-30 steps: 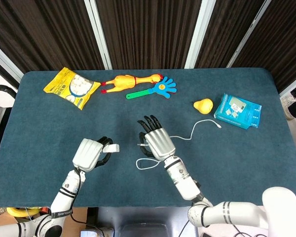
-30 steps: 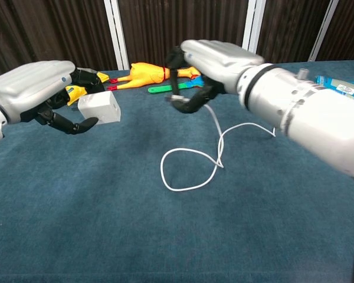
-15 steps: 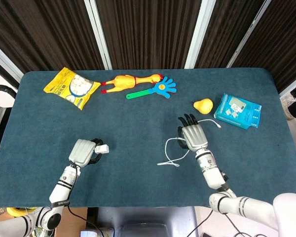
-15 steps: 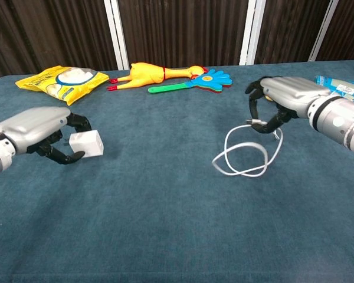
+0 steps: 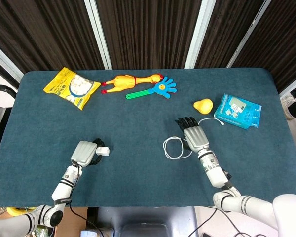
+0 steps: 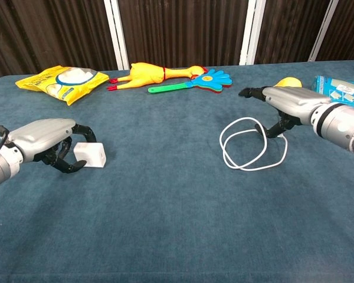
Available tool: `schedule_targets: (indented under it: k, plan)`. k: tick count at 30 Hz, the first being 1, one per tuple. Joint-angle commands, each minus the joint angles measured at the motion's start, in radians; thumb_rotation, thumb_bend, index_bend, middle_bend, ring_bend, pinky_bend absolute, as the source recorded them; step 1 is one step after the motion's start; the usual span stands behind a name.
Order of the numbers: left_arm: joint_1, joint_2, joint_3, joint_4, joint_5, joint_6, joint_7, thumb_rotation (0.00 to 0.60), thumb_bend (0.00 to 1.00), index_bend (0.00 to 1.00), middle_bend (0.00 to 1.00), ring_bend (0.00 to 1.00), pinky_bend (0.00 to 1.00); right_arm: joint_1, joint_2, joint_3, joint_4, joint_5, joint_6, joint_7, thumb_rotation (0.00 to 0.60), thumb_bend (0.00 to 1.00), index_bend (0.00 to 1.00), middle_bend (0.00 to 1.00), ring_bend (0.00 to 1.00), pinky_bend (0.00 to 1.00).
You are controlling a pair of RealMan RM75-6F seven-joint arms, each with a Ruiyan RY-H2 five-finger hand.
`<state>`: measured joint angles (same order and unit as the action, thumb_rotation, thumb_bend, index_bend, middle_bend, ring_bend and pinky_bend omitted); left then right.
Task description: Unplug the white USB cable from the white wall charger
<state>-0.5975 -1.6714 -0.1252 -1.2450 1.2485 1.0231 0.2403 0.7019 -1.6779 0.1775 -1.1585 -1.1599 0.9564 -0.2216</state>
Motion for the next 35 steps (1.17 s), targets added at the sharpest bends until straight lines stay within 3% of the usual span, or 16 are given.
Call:
schedule_targets:
  k: [1,6,9,13,16,21,24,27,35]
  plan:
    - [0.01,0.027,-0.001,-0.044,0.014,0.03,0.009,0.6,0.45,0.2,0.12,0.54,0.69,-0.009,0.038,0.004,-0.046,-0.006,-0.003,0.012,0.6,0.57,0.01,0.09,0.0,0.0]
    - [0.035,0.13,0.007,-0.178,0.046,0.076,0.016,0.6,0.44,0.15,0.07,0.45,0.67,-0.048,0.148,-0.01,-0.186,-0.042,0.041,0.016,0.6,0.46,0.0,0.01,0.0,0.0]
    - [0.069,0.217,0.015,-0.262,0.082,0.129,-0.02,0.6,0.45,0.14,0.07,0.3,0.6,-0.107,0.263,-0.045,-0.318,-0.094,0.106,0.027,0.6,0.41,0.0,0.0,0.0,0.0]
    - [0.143,0.34,0.061,-0.344,0.174,0.227,-0.136,0.6,0.45,0.12,0.06,0.08,0.31,-0.22,0.477,-0.135,-0.532,-0.141,0.192,-0.002,0.6,0.32,0.0,0.0,0.0,0.0]
    - [0.218,0.415,0.127,-0.346,0.273,0.329,-0.243,0.6,0.45,0.08,0.02,0.0,0.11,-0.328,0.589,-0.209,-0.626,-0.204,0.314,-0.024,0.6,0.27,0.0,0.0,0.0,0.0]
    - [0.356,0.46,0.225,-0.266,0.391,0.515,-0.414,0.6,0.45,0.05,0.0,0.0,0.01,-0.512,0.621,-0.29,-0.578,-0.288,0.533,0.033,0.6,0.27,0.0,0.0,0.0,0.0]
    - [0.416,0.455,0.244,-0.192,0.398,0.582,-0.467,0.6,0.45,0.04,0.0,0.0,0.0,-0.598,0.618,-0.296,-0.527,-0.3,0.635,0.152,0.6,0.27,0.0,0.0,0.0,0.0]
    - [0.432,0.49,0.257,-0.199,0.427,0.602,-0.472,0.6,0.45,0.02,0.0,0.0,0.0,-0.634,0.612,-0.293,-0.484,-0.345,0.695,0.167,0.6,0.27,0.0,0.0,0.0,0.0]
    - [0.448,0.514,0.262,-0.207,0.433,0.578,-0.458,0.6,0.44,0.02,0.0,0.0,0.0,-0.644,0.596,-0.274,-0.476,-0.369,0.666,0.155,0.6,0.27,0.0,0.0,0.0,0.0]
